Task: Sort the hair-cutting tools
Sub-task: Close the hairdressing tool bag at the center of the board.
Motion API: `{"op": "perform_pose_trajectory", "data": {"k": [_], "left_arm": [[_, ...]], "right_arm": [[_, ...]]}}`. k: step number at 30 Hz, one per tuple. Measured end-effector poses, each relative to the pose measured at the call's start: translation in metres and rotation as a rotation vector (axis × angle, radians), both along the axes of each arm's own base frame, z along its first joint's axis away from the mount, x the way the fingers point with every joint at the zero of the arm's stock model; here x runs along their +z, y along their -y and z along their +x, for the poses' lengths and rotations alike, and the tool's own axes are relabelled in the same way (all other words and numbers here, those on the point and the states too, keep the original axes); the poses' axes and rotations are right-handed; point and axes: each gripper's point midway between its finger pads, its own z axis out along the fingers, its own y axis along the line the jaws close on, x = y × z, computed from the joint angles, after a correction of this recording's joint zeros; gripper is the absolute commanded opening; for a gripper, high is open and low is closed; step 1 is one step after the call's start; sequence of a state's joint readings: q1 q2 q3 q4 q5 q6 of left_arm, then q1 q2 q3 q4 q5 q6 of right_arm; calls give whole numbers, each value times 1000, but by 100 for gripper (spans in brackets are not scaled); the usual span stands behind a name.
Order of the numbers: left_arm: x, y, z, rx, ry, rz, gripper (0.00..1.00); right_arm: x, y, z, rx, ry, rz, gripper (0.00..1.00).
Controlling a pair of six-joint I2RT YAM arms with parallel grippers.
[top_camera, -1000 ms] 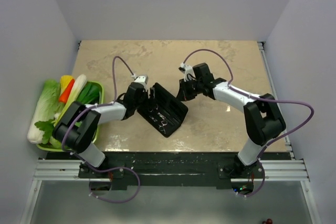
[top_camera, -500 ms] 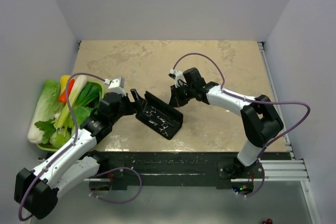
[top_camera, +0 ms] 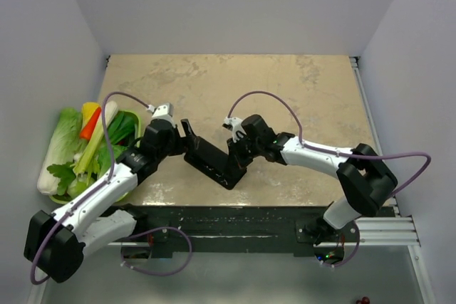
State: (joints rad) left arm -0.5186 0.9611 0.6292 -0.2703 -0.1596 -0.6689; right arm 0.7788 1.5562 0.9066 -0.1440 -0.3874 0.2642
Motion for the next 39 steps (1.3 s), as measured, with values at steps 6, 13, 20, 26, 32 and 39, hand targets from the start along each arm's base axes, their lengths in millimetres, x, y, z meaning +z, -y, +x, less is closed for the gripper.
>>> {"op": "perform_pose_trajectory", "data": {"k": [6,13,20,26,32,39], "left_arm": [[-10,10,16,-18,-36,30,89],[-25,31,46,-68,-54,66,90],[-39,55,77,-113,-50,66,89],[-61,77,97,-190,-46,61,89],[-82,90,102,-255,-81,67,88],[-97,90,94,-273,-118,76,87]], "right_arm": [[-18,1,-14,-16,-2,-35,0],[-32,5,-20,-74,10,-43,0],[-28,13,-22,-153,37,-15,0],[-32,12,-24,-185,43,-5,0],[-36,10,-27,-202,49,3,0],[-37,4,-37,-205,62,-9,0]]}}
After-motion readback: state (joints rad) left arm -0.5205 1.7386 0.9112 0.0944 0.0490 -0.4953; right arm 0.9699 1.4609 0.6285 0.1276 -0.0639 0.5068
